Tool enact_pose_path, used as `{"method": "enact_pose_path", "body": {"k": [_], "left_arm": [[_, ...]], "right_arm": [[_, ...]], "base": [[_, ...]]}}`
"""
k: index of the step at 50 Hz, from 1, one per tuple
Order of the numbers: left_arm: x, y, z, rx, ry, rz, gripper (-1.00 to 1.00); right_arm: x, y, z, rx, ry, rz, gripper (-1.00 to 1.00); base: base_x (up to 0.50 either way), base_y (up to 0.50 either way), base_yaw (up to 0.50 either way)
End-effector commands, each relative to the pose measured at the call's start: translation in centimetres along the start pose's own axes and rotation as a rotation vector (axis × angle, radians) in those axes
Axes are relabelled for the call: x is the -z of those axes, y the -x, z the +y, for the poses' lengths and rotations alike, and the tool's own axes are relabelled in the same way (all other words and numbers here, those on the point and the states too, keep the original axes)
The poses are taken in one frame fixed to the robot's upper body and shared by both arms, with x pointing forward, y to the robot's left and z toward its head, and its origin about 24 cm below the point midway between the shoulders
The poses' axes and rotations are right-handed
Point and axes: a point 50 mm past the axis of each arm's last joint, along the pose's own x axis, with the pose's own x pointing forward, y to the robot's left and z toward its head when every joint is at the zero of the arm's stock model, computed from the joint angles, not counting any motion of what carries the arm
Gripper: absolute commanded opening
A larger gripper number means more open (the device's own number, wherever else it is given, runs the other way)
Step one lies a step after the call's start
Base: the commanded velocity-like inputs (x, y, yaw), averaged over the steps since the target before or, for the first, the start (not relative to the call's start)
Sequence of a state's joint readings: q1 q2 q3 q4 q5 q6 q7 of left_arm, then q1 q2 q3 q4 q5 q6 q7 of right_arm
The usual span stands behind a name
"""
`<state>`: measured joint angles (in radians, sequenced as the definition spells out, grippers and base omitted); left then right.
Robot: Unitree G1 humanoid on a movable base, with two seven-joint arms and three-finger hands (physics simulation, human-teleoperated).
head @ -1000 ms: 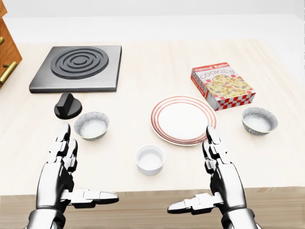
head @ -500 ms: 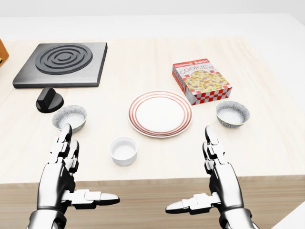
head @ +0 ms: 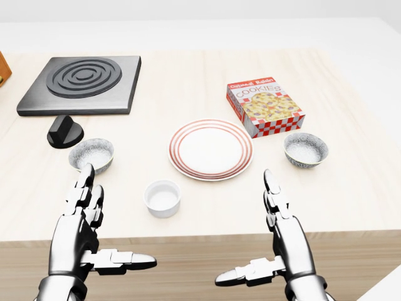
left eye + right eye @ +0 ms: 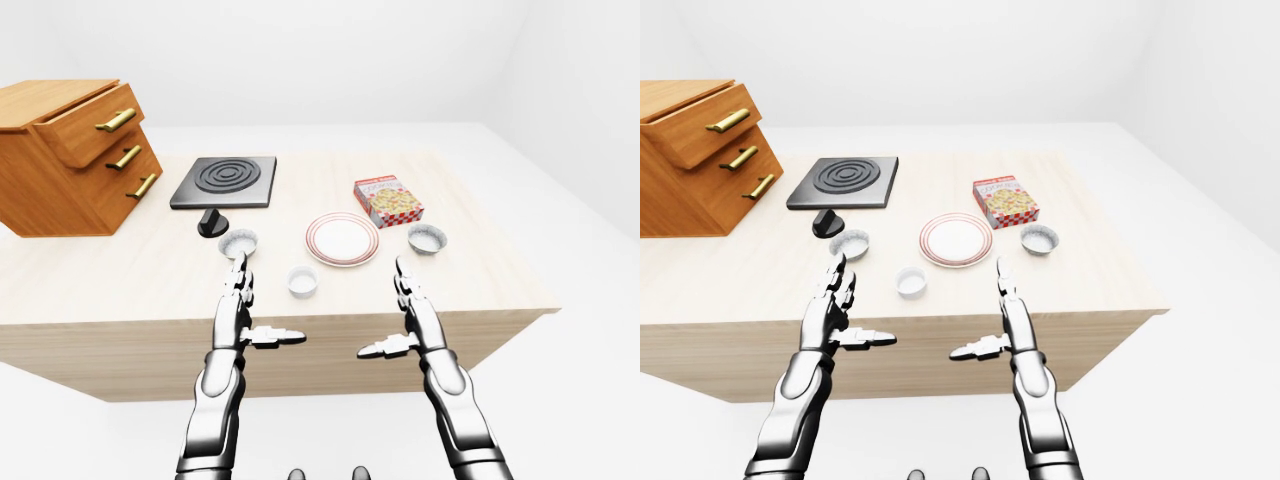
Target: Pick the akita bowl next to the plate and place it on the plate.
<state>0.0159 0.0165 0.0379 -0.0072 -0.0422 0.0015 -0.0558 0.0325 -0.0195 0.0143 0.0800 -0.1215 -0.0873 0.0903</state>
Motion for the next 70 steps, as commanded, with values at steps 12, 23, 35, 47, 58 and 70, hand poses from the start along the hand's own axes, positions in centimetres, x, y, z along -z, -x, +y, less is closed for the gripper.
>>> {"method": "enact_pose_path", "body": {"k": [12, 23, 35, 47, 58, 70], "left_arm": [[-0.03, -0.01, 0.00, 0.001, -0.002, -0.002, 1.00], [-0.04, 0.01, -0.03, 0.002, -0.002, -0.001, 1.00], [-0.02, 0.04, -0.05, 0.002, -0.002, -0.002, 1.00], [-0.14, 0.02, -0.05, 0.000, -0.003, -0.004, 1.00], [-0.02, 0.03, -0.02, 0.001, -0.002, -0.003, 1.00], [0.04, 0.01, -0.01, 0.000, -0.001, -0.003, 1.00]], "right_arm": [[0.08, 0.03, 0.05, -0.004, 0.012, 0.004, 1.00], [0.15, 0.09, 0.07, -0.005, 0.015, 0.007, 1.00], [0.16, 0.15, 0.11, -0.007, 0.018, 0.008, 1.00], [-0.29, 0.06, -0.03, 0.006, 0.003, -0.012, 1.00], [-0.08, 0.18, 0.13, -0.003, 0.011, -0.003, 1.00], [0.15, 0.14, 0.13, -0.003, 0.007, 0.007, 1.00]], "base": [[0.00, 0.00, 0.00], [0.20, 0.00, 0.00], [0.24, 0.00, 0.00], [0.22, 0.00, 0.00], [0.08, 0.00, 0.00], [0.08, 0.00, 0.00]]}}
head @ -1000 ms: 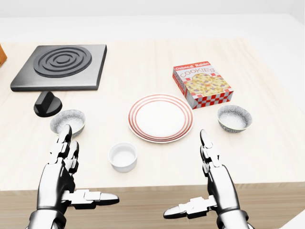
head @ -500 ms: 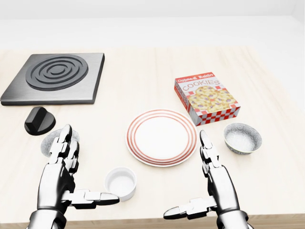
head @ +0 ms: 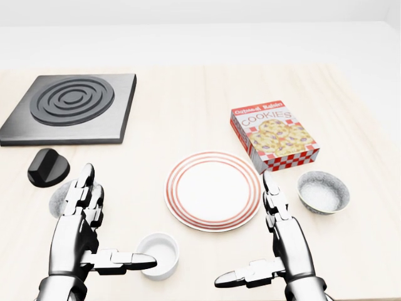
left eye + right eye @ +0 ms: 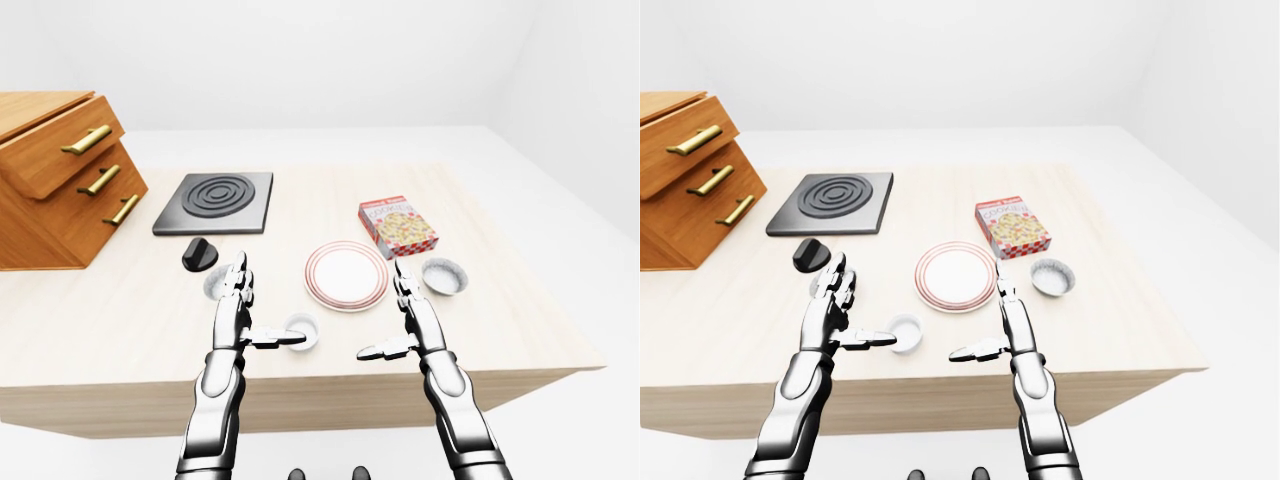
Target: Pick the akita bowl next to the plate and place it on the plate.
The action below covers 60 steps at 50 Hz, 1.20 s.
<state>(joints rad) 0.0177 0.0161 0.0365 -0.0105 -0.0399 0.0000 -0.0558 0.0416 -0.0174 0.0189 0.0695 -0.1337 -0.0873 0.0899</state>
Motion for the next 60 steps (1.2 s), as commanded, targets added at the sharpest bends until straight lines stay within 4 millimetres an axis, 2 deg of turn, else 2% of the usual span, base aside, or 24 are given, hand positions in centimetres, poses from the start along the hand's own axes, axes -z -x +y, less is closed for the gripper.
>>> {"method": "enact_pose_path", "body": {"k": [1, 49, 60], "left_arm": [[0.13, -0.05, 0.04, 0.000, 0.001, 0.001, 1.00], [0.04, 0.01, -0.05, 0.002, 0.000, 0.002, 1.00], [0.12, 0.00, 0.01, 0.001, -0.005, 0.006, 1.00]], "right_arm": [[0.11, 0.01, 0.03, -0.001, -0.001, 0.005, 1.00], [-0.34, 0.25, 0.08, -0.013, -0.004, -0.016, 1.00], [0.06, 0.28, 0.19, -0.016, 0.008, 0.003, 1.00]], "base": [[0.07, 0.00, 0.00], [0.06, 0.00, 0.00], [0.00, 0.00, 0.00]]}}
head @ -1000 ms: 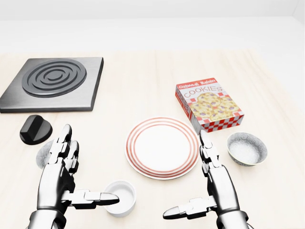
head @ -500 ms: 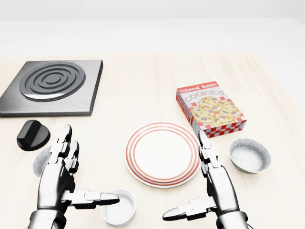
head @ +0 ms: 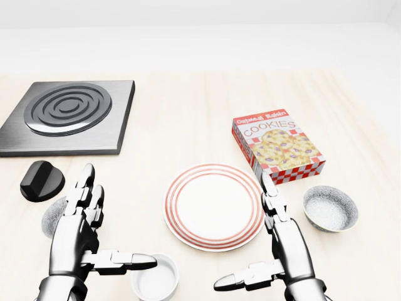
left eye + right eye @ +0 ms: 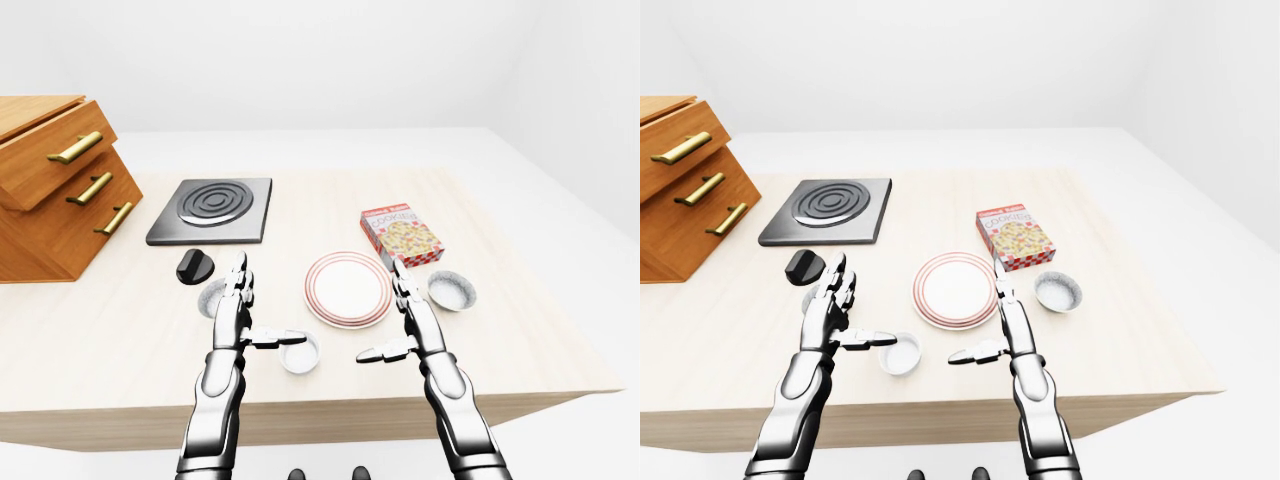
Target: Pick the akita bowl next to the plate and place it on the plate.
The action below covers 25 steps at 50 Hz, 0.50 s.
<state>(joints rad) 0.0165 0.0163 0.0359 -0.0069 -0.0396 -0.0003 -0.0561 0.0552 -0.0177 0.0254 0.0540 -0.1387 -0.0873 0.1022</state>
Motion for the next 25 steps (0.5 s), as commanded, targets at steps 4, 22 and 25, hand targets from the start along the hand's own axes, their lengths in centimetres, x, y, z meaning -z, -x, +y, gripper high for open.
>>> {"method": "enact_pose_path", "body": {"k": [4, 22, 25], "left_arm": [[-0.1, 0.1, 0.1, -0.001, -0.009, 0.002, 1.00], [-14.1, -1.1, 1.7, -0.012, -0.173, -0.521, 1.00], [-16.3, -1.1, 2.2, -0.028, -0.191, -0.605, 1.00]], "right_arm": [[0.1, 0.0, 0.1, 0.000, 0.007, 0.007, 1.00], [0.5, 0.0, 0.1, 0.001, 0.008, 0.024, 1.00], [0.5, 0.0, 0.1, 0.001, 0.008, 0.020, 1.00]], "base": [[0.00, 0.00, 0.00], [0.00, 0.00, 0.00], [0.00, 0.00, 0.00]]}}
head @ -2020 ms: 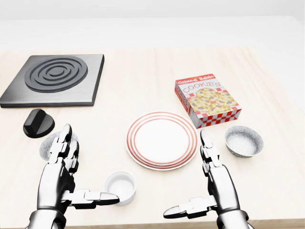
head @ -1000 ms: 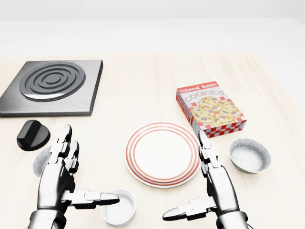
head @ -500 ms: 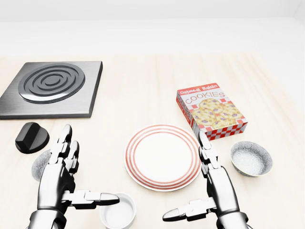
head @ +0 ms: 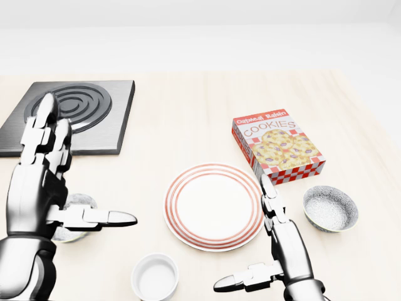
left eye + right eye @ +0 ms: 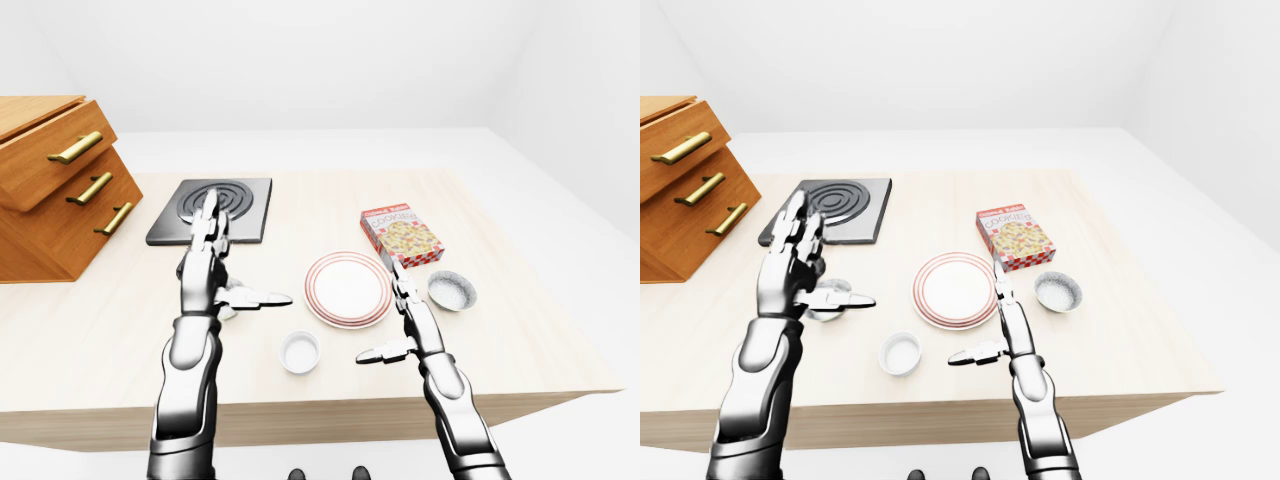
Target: Pick the akita bowl next to the plate and place it on the plate.
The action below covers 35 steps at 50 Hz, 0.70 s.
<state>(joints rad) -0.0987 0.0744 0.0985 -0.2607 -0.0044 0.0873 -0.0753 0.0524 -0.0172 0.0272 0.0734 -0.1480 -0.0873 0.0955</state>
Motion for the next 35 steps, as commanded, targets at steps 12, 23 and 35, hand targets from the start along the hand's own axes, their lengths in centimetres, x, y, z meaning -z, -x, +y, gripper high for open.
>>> {"method": "enact_pose_path", "body": {"k": [12, 23, 35], "left_arm": [[-16.3, -1.9, 6.0, -0.135, -0.131, -0.671, 1.00], [-22.0, 0.6, 11.4, -0.278, -0.158, -0.861, 1.00], [-23.4, 2.1, 16.9, -0.448, -0.148, -0.812, 1.00]], "right_arm": [[0.2, 0.2, 0.0, -0.001, 0.001, 0.007, 1.00], [0.3, 0.2, 0.1, 0.001, 0.001, 0.012, 1.00], [0.1, 0.2, 0.1, 0.005, 0.000, 0.006, 1.00]], "base": [[0.00, 0.00, 0.00], [0.00, 0.00, 0.00], [0.00, 0.00, 0.00]]}}
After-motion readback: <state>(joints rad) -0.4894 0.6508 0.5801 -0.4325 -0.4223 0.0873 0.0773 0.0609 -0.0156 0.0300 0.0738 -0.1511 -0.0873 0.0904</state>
